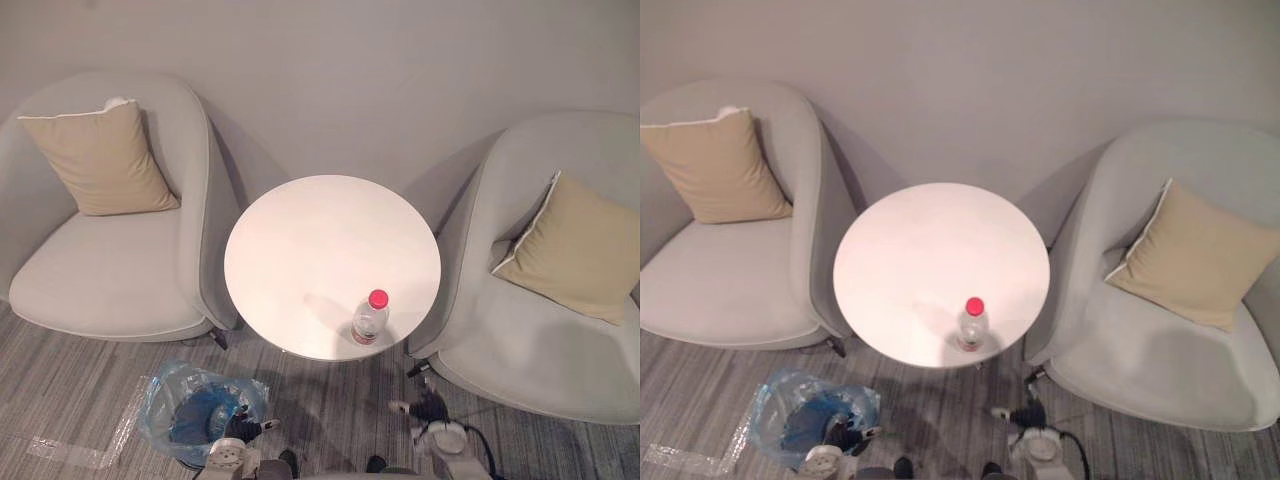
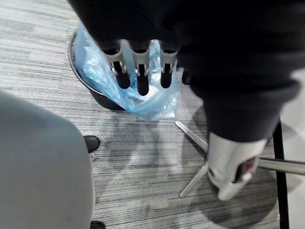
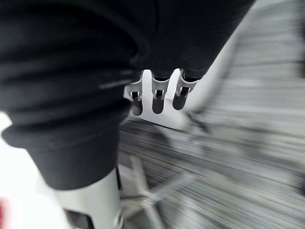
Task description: Gather rubbish on tea table into small bin, then transfer packed bag to large trash can.
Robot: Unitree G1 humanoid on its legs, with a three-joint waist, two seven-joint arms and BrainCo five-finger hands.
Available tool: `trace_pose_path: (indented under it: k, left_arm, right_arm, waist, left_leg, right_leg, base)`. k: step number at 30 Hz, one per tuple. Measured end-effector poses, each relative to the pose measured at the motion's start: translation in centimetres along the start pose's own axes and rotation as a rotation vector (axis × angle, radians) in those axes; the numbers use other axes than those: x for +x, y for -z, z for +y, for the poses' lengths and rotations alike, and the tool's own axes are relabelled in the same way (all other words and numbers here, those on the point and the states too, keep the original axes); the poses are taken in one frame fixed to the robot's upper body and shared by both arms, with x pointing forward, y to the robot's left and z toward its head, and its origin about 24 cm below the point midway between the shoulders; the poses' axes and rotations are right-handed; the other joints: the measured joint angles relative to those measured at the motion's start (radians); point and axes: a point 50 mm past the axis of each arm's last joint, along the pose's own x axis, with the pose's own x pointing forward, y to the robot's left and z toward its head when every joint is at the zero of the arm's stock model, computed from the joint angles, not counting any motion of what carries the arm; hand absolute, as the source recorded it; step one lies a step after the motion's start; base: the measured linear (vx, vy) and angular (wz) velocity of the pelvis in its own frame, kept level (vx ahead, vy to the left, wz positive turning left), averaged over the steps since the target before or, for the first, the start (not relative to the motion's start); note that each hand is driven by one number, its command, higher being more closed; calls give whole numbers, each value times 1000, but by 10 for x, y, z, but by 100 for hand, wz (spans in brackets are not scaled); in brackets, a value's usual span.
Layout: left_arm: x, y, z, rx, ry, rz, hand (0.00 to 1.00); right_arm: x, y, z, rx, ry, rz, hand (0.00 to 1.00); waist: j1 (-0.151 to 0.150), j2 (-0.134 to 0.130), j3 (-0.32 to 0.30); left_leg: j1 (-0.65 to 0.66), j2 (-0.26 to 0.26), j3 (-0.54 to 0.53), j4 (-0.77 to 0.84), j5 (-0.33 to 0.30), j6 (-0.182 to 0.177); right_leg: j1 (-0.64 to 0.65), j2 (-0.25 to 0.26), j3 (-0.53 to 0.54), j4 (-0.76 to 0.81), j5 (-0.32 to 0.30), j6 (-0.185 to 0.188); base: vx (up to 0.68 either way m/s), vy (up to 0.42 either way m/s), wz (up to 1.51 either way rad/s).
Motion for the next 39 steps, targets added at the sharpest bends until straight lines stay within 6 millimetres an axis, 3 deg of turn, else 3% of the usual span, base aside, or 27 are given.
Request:
trace_pose_path:
  k: [5,12,15,25,39]
  left_arm:
    - [-1,1,-1,22,6,-12,0]
    - [-1,-2,-3,55,18,-33,0]
    - [-1,-2,-4,63,22,-35,0]
    - [-2,-3,-7,87,34,-41,0]
    - [-2,-4,-8,87,36,-46,0]
  right_arm:
    - [-3,-29,3,-93,-18,-171,0]
    - [-11,-42,13,-133,-51,-258,0]
    - [-13,-49,20,-138,-77,-290,0]
    - [-13,-57,34,-153,-125,-326,0]
    - [-2,-62,24,-136,-53,-314,0]
  waist:
    - [0,-13,-9]
    - [0,-14,-10]
    - [0,-12,-12]
    - [0,-5,-16]
    - [1,-2,-14]
  left_leg:
    - [-3,-4,1,-1,4,6]
    - [-17,-10,-26,-3,14,21]
    - [-15,-11,-43,-48,54,16]
    - [1,-7,-100,-160,141,7]
    - [-9,-11,-130,-172,153,7]
  right_leg:
    - [7,0,17,-44,44,-4]
    - [7,-2,4,-57,56,-1]
    - [-4,1,-4,-56,58,3]
    - [-20,8,-45,-46,66,6]
    - [-17,10,-64,-55,66,7]
  base:
    - [-23,27,-9]
    - [-92,-12,7]
    - [-141,-63,15]
    - [-102,-34,15]
    - [2,-5,5]
